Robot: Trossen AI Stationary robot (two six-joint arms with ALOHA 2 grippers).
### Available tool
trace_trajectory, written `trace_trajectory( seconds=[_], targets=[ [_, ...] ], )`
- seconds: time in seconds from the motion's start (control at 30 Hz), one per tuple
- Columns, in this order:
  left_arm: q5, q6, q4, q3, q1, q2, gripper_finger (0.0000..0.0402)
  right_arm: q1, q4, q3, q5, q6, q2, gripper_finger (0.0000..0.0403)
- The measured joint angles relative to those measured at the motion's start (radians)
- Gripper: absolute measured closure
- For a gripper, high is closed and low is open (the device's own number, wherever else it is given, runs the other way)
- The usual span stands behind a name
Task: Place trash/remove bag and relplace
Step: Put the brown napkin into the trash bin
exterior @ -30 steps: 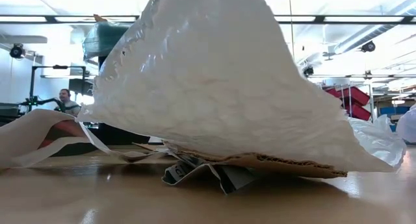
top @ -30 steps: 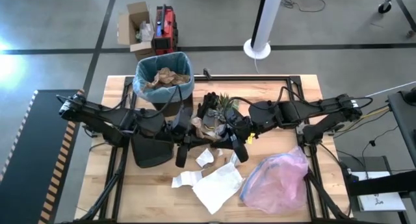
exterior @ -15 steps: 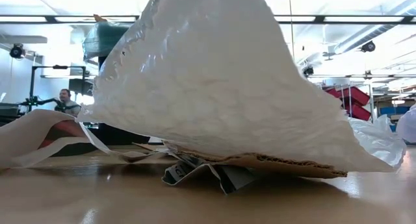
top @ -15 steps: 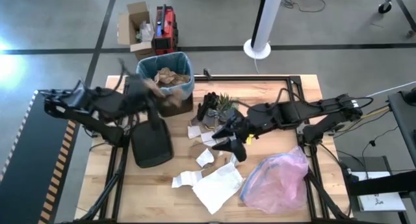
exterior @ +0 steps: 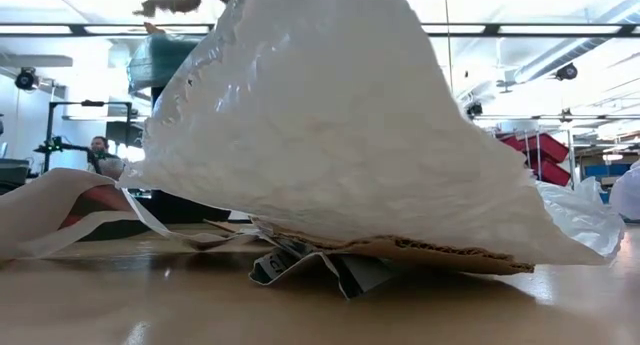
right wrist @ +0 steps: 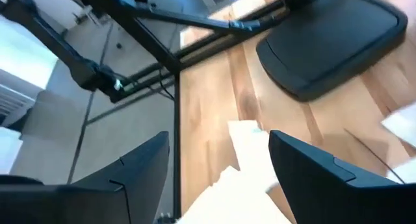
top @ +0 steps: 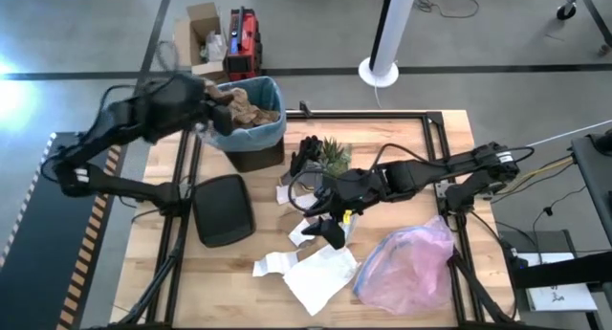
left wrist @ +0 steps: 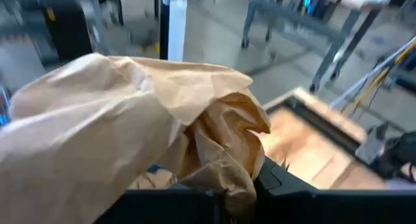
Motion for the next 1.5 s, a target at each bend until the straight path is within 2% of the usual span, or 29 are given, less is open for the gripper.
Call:
trace_trajectory(
  seconds=[0.07,0.3,0.83,1.0,1.17,1.37,1.5],
  targets=[
    [0.038,-0.011,-0.036,-0.003,0.062,0.036,0.0398,0.000,-0.020,0.000,0.000,0.000,0.003,0.0157],
    [0.063,-0.063,-0.195,0.005,0.200,0.173,0.0398,0.000,-0.040,-0.001,0.001,-0.002,0.000,0.0153],
    [0.166,-0.009,-0.171,0.007,0.226,0.447,0.0394,-0.005,-0.080,-0.001,0.009,-0.021,-0.005,0.0160],
    [0.202,-0.008,-0.138,0.006,0.224,0.455,0.0393,-0.005,-0.095,0.000,0.010,-0.022,-0.010,0.0155],
    [0.209,-0.024,-0.132,0.002,0.222,0.412,0.0383,-0.005,-0.104,-0.001,0.010,-0.020,-0.010,0.0143],
    [0.212,-0.038,-0.177,0.002,0.229,0.331,0.0325,-0.007,-0.105,0.000,0.044,-0.023,-0.017,0.0123],
    [0.212,-0.011,-0.135,0.002,0.227,0.247,0.0275,-0.007,-0.118,0.000,0.072,-0.033,-0.034,0.0103]
  ],
)
